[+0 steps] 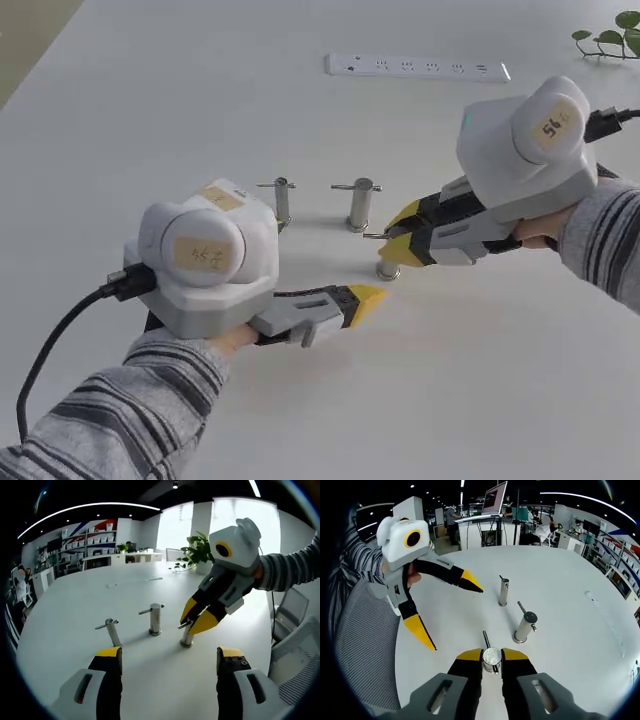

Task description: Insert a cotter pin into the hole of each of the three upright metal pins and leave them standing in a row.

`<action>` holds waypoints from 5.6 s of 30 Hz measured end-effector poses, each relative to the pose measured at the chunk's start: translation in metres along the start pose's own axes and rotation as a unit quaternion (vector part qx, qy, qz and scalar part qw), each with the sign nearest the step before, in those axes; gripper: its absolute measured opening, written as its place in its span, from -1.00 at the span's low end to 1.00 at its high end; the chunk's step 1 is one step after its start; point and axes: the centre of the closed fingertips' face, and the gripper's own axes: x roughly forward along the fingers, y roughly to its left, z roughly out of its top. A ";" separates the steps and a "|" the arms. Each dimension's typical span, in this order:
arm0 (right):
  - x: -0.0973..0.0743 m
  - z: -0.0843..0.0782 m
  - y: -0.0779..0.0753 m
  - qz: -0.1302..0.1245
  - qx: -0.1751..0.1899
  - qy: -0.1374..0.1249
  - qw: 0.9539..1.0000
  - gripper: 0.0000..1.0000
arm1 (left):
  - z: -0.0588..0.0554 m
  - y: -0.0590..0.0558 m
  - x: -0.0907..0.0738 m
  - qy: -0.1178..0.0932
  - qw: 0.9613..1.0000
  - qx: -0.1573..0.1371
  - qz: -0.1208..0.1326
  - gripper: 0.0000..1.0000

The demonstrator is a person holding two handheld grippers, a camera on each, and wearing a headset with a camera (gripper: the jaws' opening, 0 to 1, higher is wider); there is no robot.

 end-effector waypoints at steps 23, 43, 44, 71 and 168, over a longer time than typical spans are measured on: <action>-0.016 -0.011 -0.051 -0.010 -0.015 0.025 1.000 -0.84 | 0.007 0.027 -0.014 -0.012 1.000 0.003 0.023 0.92; -0.012 -0.016 -0.076 -0.007 -0.002 0.023 1.000 -0.83 | 0.007 0.039 -0.017 -0.019 0.999 -0.018 0.018 0.94; -0.012 -0.017 -0.077 -0.006 -0.001 0.023 1.000 -0.83 | 0.007 0.039 -0.016 -0.019 0.999 -0.018 0.018 0.94; -0.011 -0.014 -0.070 0.021 -0.006 0.009 1.000 -0.82 | 0.008 0.037 -0.014 -0.022 0.999 -0.026 0.011 0.92; -0.080 -0.021 0.014 -0.203 0.262 -0.172 0.928 0.55 | 0.023 0.023 -0.076 -0.013 0.994 -0.065 0.089 0.93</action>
